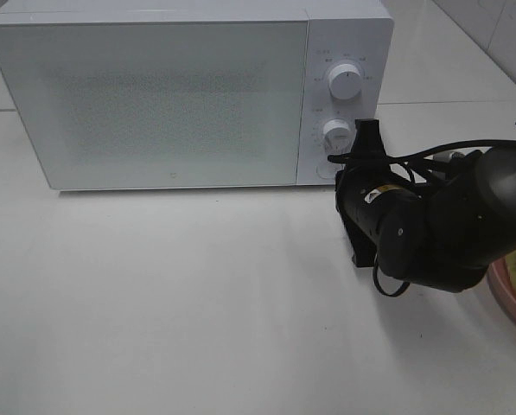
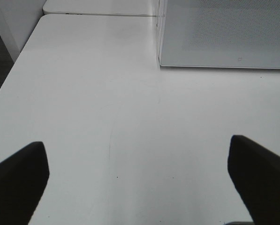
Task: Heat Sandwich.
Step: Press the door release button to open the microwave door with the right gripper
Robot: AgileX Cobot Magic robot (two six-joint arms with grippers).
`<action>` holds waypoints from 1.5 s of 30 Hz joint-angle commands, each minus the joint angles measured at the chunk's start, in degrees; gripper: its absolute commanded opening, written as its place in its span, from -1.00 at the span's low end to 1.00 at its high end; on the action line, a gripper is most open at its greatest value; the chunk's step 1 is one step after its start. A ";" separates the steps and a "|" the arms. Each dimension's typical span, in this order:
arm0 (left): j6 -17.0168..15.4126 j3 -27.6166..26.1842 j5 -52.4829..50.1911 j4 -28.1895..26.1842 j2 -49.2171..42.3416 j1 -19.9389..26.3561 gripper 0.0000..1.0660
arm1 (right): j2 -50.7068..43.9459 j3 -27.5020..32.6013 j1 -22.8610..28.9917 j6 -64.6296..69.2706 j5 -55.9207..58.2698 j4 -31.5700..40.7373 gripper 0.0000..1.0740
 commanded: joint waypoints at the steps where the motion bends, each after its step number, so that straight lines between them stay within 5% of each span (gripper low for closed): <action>1: -0.29 0.17 -0.17 -0.52 -0.86 -0.23 0.81 | 0.92 -1.66 -1.32 0.06 0.34 -1.72 -1.00; 23: -0.29 0.17 -0.17 -0.52 -0.86 -0.23 0.81 | 9.34 -10.03 -3.44 4.30 1.43 -3.95 -1.00; 45: -0.29 0.17 -0.17 -0.52 -0.86 -0.23 0.81 | 9.45 -12.38 -5.27 3.15 -4.81 -4.41 -1.00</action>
